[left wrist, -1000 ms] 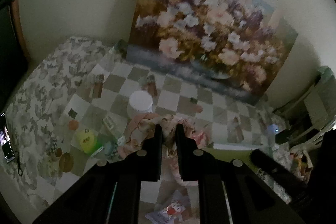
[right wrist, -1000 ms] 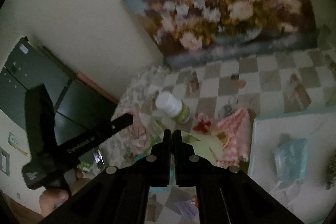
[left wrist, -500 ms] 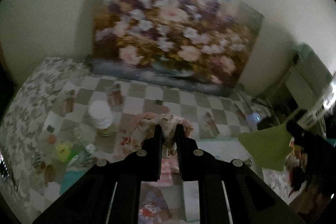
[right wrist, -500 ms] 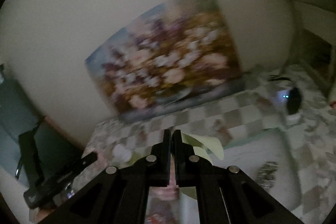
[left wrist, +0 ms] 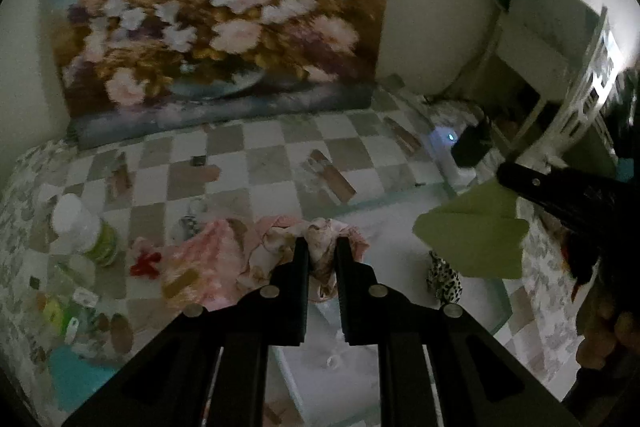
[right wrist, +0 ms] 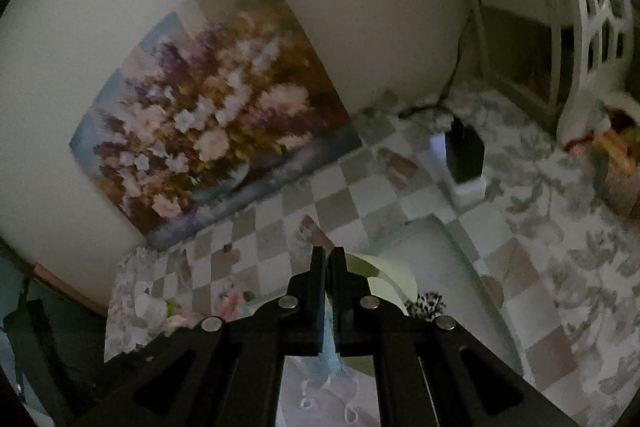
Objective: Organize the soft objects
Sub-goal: 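Carry the pink cloth and green bag into the tray and release them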
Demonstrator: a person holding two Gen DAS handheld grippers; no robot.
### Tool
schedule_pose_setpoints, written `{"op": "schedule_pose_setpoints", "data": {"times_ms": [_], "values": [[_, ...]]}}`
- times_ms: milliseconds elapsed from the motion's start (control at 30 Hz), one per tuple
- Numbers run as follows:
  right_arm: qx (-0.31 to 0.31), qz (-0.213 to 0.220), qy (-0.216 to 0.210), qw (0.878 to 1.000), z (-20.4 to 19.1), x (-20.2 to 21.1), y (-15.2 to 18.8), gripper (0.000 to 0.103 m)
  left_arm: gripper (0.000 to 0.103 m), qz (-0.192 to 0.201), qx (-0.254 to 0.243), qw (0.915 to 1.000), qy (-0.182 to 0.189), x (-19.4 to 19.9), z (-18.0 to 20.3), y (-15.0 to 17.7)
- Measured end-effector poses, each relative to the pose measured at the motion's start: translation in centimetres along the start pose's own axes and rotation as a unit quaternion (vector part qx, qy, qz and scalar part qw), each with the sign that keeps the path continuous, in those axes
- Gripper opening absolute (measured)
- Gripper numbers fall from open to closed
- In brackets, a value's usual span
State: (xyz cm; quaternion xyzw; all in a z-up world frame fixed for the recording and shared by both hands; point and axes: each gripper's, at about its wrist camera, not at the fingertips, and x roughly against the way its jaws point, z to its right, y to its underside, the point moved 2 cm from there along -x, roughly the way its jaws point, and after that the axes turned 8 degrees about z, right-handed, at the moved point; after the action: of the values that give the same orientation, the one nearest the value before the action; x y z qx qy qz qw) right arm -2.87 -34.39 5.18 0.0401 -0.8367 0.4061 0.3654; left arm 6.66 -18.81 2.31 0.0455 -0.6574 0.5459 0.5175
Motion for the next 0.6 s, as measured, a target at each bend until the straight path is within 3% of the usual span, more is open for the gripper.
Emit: {"op": "schedule_pose_setpoints", "data": {"times_ms": [200, 600], "values": [[-0.005, -0.034, -0.007, 0.999, 0.7, -2.9, 1.4, 0.003, 0.013, -0.019, -0.011, 0.9997, -0.002, -3.0, 0.5, 1.1], [0.006, -0.176, 0.071, 0.982, 3.8, -11.3, 7.7, 0.003, 0.013, -0.081, -0.013, 0.9965, -0.013, -7.9, 0.7, 4.3]]}}
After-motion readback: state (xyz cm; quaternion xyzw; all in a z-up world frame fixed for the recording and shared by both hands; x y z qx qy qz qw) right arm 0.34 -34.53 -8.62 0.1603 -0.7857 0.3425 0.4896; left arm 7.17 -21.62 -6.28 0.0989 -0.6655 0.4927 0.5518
